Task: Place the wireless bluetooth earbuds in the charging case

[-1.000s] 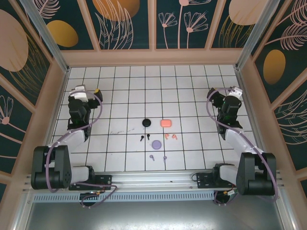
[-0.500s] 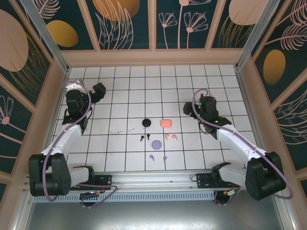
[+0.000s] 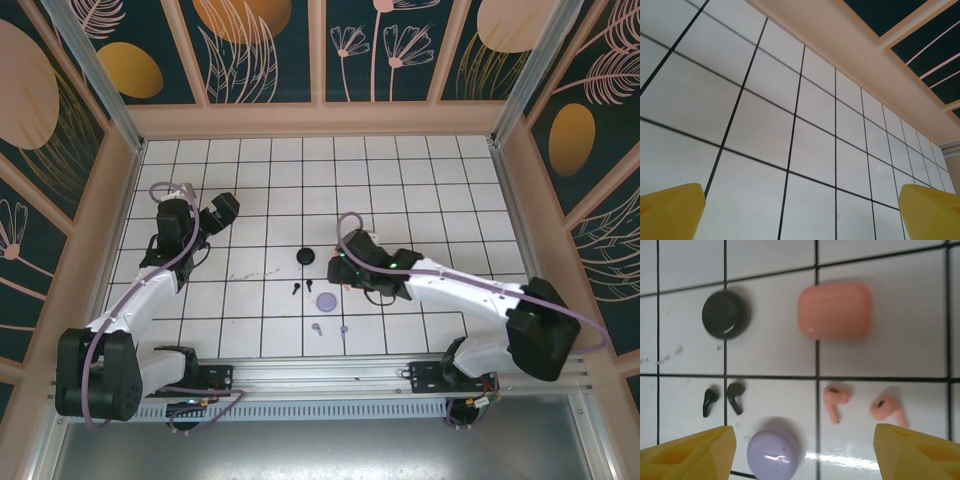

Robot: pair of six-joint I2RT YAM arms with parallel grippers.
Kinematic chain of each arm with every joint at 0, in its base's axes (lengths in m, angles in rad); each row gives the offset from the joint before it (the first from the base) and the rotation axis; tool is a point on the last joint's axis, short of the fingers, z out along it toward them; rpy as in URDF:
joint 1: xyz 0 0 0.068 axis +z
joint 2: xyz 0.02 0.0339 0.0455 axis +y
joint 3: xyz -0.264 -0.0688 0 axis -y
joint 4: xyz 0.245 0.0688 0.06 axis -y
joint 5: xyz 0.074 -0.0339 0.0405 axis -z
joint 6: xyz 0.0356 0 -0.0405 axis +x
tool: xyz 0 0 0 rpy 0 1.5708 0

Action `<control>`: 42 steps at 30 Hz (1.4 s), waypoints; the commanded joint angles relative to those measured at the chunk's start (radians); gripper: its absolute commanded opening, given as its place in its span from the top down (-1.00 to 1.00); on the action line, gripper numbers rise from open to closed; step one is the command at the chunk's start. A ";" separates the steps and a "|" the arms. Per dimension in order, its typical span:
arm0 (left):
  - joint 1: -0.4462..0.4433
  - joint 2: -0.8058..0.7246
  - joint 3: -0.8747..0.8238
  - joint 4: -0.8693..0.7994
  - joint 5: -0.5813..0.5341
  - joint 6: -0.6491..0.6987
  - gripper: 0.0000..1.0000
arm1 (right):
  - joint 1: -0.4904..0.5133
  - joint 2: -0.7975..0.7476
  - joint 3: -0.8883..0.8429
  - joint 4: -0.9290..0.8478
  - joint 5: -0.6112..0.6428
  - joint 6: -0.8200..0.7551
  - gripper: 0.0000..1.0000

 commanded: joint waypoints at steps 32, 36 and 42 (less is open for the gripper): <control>-0.004 0.011 0.016 -0.062 0.042 0.011 -0.98 | 0.186 0.411 0.234 -0.167 0.072 0.168 -0.42; -0.004 0.013 0.019 -0.063 0.042 0.009 -0.98 | 0.175 0.423 0.238 -0.156 0.069 0.154 -0.40; -0.004 0.017 0.028 -0.067 0.040 0.011 -0.97 | 0.165 0.438 0.238 -0.140 0.061 0.141 -0.37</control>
